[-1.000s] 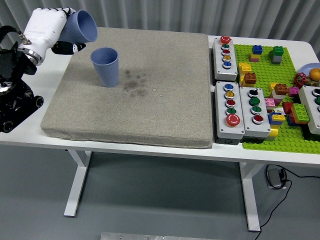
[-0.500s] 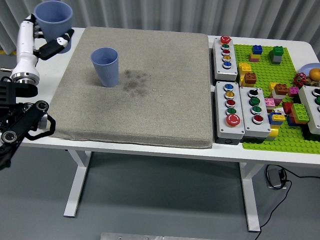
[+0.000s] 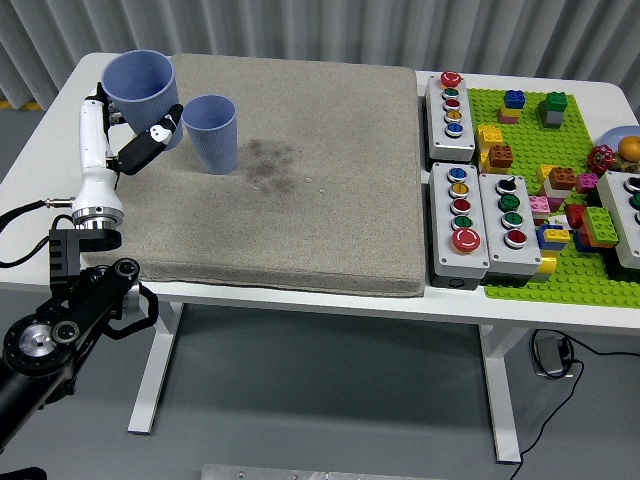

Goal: Pick cup pour cup place

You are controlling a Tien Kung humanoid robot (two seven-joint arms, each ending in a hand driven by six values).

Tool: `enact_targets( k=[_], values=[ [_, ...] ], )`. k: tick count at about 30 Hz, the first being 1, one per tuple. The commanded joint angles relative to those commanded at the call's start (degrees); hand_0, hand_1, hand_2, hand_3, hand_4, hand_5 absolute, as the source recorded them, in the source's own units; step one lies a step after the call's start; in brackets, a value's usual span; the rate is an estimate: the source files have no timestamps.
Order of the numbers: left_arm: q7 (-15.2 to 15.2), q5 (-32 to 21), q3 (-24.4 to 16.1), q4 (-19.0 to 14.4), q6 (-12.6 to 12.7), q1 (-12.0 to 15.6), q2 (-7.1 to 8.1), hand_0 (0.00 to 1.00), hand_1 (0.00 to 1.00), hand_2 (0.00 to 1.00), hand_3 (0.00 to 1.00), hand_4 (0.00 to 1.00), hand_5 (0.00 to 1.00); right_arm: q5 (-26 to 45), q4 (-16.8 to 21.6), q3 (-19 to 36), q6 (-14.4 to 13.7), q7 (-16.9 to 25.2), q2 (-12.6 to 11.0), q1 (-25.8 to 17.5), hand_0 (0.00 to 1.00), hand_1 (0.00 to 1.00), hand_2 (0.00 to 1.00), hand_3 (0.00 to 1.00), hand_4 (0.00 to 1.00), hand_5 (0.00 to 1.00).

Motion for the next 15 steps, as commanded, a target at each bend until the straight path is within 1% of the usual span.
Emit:
enact_targets(
  k=[4, 8, 13, 15],
  values=[
    [-0.5, 0.6, 0.0, 0.3, 0.0, 1.4, -0.45, 0.490, 0.508, 0.540, 0.564, 0.762, 0.273, -0.2, 0.0, 0.1, 0.1, 0.1, 0.0, 0.1, 0.670, 0.549, 0.496, 0.543, 0.034, 0.385],
    [-1.8, 0.0, 0.4, 1.0, 0.0, 2.5, -0.73, 0.490, 0.508, 0.540, 0.564, 0.762, 0.273, -0.1, -0.1, 0.1, 0.1, 0.2, 0.0, 0.2, 0.670, 0.549, 0.496, 0.543, 0.034, 0.385],
    [-6.6, -3.4, 1.1, 4.1, 0.0, 3.6, -1.31, 0.490, 0.501, 0.540, 0.564, 0.762, 0.272, -0.1, -0.1, 0.1, 0.0, 0.2, 0.1, 0.3, 0.670, 0.550, 0.496, 0.543, 0.034, 0.386],
    [-7.6, -4.4, 1.6, 4.9, 0.0, 3.8, -1.47, 0.488, 0.505, 0.539, 0.563, 0.762, 0.275, -0.3, -0.1, 0.2, 0.1, 0.2, 0.1, 0.3, 0.670, 0.550, 0.496, 0.543, 0.034, 0.387]
  ],
)
